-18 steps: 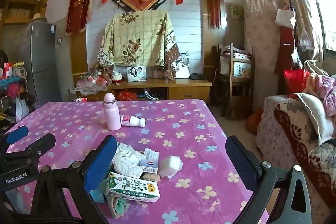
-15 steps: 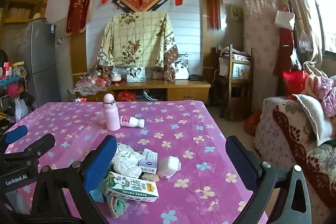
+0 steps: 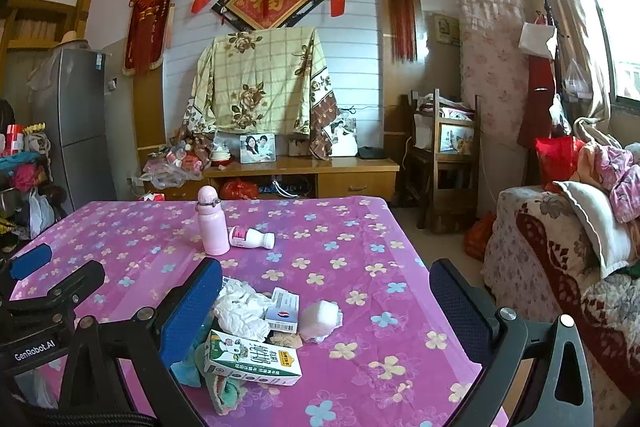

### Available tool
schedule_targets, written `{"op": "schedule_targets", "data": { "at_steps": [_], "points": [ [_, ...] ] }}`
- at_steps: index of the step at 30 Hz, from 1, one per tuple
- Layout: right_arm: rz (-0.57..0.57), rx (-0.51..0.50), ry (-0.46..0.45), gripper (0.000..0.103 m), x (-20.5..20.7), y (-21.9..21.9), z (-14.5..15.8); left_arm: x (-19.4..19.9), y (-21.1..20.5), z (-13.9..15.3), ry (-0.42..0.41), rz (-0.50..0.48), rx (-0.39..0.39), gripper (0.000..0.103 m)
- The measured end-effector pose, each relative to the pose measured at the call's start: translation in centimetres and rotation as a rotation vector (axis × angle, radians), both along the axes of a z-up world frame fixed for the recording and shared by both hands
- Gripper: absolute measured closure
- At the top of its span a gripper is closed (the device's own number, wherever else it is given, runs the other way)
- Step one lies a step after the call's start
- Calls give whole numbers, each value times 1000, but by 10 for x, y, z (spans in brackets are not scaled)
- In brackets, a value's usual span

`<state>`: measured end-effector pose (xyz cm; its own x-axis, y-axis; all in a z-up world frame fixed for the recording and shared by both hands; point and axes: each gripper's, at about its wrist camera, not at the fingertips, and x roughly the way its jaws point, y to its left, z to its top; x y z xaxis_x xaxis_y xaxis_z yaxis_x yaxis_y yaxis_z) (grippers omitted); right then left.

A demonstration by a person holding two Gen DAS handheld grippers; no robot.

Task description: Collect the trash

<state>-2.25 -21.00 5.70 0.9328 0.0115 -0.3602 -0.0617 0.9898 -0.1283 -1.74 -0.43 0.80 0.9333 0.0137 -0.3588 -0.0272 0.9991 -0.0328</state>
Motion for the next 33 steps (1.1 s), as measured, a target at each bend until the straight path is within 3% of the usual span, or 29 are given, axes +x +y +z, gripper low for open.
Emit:
{"op": "schedule_targets", "data": {
  "at_steps": [33],
  "points": [
    [-6,-4,3,0,-1,3,0,1,2,-2,-2,0,9,1]
  ]
}}
